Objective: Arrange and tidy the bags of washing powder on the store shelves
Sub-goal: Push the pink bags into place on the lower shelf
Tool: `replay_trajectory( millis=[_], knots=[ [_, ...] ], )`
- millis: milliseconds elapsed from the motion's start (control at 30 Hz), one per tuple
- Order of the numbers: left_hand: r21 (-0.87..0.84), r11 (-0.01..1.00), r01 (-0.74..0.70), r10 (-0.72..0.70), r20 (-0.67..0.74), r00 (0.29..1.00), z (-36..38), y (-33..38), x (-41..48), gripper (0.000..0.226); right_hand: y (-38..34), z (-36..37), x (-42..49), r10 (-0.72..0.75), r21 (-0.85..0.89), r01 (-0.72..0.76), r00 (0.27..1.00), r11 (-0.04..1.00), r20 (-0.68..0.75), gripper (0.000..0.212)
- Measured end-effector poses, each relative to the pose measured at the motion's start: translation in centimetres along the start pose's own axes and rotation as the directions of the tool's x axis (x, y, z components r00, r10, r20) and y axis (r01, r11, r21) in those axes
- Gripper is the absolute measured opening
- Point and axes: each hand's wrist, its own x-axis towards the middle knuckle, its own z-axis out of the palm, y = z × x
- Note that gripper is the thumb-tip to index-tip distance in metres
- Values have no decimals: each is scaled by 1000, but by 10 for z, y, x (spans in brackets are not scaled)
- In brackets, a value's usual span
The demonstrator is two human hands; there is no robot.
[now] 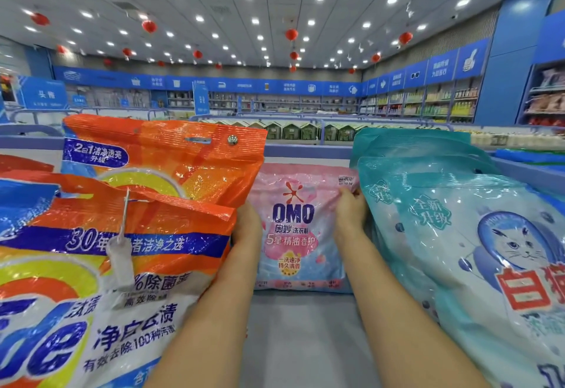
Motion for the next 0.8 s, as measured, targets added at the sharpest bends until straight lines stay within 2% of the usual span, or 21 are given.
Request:
replay_trajectory(
  millis=[33, 67, 100, 133, 167, 233, 333, 433, 533, 633, 767, 800],
  knots=[
    [162, 985, -59, 56, 20, 998, 4, 5, -2, 39, 0, 0, 0, -33, -38, 33, 999, 999, -10, 41],
    [-68, 986, -153, 156, 41, 987, 14, 2, -1, 29, 0, 0, -1, -79, -77, 78, 997, 994, -9, 41],
    [-408, 913, 8, 10, 42, 999, 7, 9, -1, 31, 1, -2, -3, -123, -125, 122, 992, 985, 2, 41],
    [-667, 741, 82, 8, 131, 991, 0, 8, -10, 38, 1, -4, -5, -164, -181, 165, 986, 970, 23, 40],
    [-743, 668, 32, 49, 88, 995, 4, 7, -10, 44, 2, -7, -8, -195, -237, 202, 979, 950, 54, 38],
    [-769, 638, -42, 82, 14, 997, 3, 10, -16, 49, 3, -14, -15, -235, -322, 261, 965, 910, 118, 36],
    [-687, 715, -132, 117, -69, 991, 5, 4, -37, 55, 4, -23, -37, -218, -386, 256, 966, 886, 142, 44],
    [-604, 764, -227, 232, -71, 970, -1, -7, -62, 71, -2, -37, -71, -201, -398, 272, 956, 876, 213, 47],
    [-574, 743, -343, 403, -26, 915, -14, -28, -86, 75, -17, -63, -110, -231, -375, 358, 911, 855, 342, 51],
    [-601, 644, -473, 538, -84, 838, -39, -58, -119, 65, -34, -106, -150, -316, -280, 442, 861, 852, 399, 44],
    [-744, 399, -536, 681, -151, 716, -70, -108, -173, 20, -45, -183, -206, -453, -118, 533, 799, 838, 394, 22],
    [-773, 371, -515, 694, -138, 707, -75, -121, -189, 12, -45, -206, -221, -465, -115, 540, 800, 834, 378, 21]
  ],
)
